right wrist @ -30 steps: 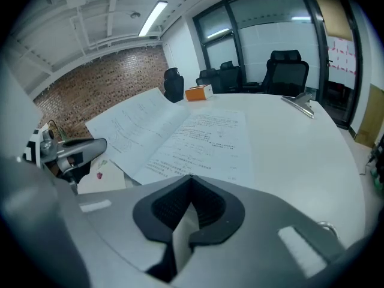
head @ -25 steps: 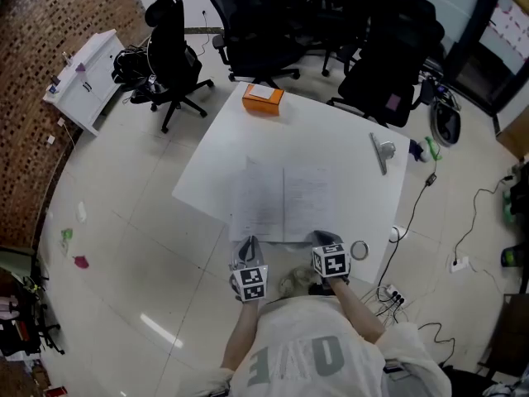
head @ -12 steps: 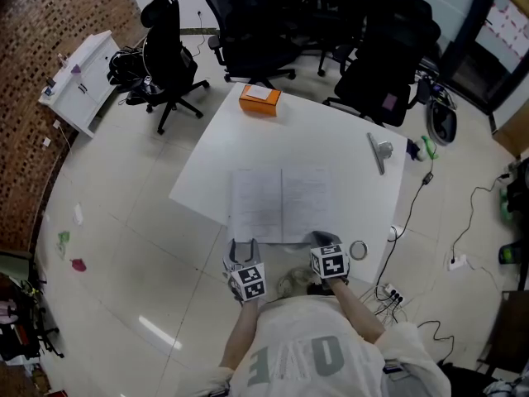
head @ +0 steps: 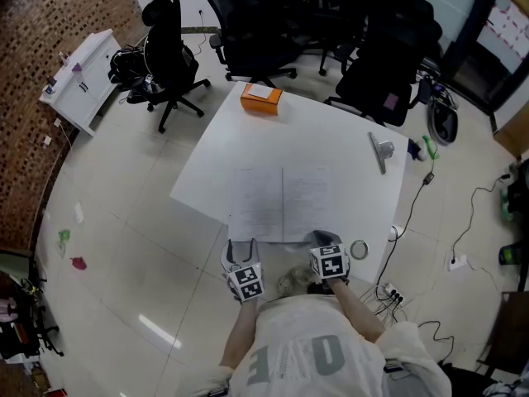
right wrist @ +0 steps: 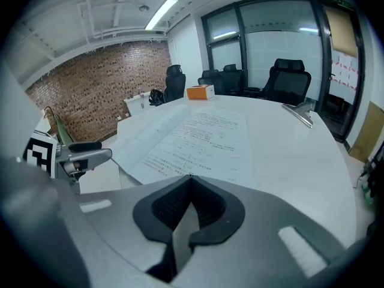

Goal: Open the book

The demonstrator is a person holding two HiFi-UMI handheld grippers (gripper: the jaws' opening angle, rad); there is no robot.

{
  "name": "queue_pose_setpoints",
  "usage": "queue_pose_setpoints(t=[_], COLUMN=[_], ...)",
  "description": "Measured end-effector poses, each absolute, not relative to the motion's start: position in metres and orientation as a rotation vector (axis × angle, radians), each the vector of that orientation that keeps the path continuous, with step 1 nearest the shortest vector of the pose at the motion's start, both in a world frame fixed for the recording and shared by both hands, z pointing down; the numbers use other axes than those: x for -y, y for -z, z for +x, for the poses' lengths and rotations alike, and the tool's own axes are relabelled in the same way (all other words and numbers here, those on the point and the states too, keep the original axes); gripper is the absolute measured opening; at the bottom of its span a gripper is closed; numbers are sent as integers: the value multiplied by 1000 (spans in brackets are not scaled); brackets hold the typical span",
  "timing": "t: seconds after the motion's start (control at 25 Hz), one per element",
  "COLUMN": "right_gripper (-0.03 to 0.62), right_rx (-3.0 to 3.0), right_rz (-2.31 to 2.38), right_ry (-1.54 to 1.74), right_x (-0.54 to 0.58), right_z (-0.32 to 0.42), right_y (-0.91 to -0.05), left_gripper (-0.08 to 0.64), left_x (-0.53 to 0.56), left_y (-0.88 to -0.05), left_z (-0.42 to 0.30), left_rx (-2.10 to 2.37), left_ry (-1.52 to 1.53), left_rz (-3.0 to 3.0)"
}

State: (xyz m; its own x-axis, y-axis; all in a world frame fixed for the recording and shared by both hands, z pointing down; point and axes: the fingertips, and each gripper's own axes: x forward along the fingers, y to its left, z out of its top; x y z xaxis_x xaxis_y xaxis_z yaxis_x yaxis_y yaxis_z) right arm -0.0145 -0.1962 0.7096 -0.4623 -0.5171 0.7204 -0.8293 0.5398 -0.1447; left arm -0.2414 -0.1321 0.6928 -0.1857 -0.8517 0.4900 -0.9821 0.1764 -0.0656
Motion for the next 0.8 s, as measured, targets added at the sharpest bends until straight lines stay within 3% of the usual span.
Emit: queue_pose_setpoints(t=[0.4, 0.44, 0.52, 0.56, 0.8], right_gripper=[3, 3, 3, 3, 3], right_rx=[2218, 2243, 2297, 2327, 2536], right_rz=[1110, 1125, 1171, 1197, 1244], right_ry=[-698, -712, -700, -677, -513], right_x=[197, 198, 205, 209, 201], right_z=[-13, -13, -13, -14, -39], right_y=[-702, -696, -678, -668, -604], left_gripper=[268, 239, 64, 11, 11], left_x=[124, 123, 124, 128, 158], left_y=[-682, -676, -659, -649, -571], left_z=[-251, -255, -260, -259, -232], left_rx=[2139, 2159, 2187, 2188, 2159], left_ry=[-546, -521, -438, -387, -127], left_rz=[1735, 1736, 1763, 1793, 2054])
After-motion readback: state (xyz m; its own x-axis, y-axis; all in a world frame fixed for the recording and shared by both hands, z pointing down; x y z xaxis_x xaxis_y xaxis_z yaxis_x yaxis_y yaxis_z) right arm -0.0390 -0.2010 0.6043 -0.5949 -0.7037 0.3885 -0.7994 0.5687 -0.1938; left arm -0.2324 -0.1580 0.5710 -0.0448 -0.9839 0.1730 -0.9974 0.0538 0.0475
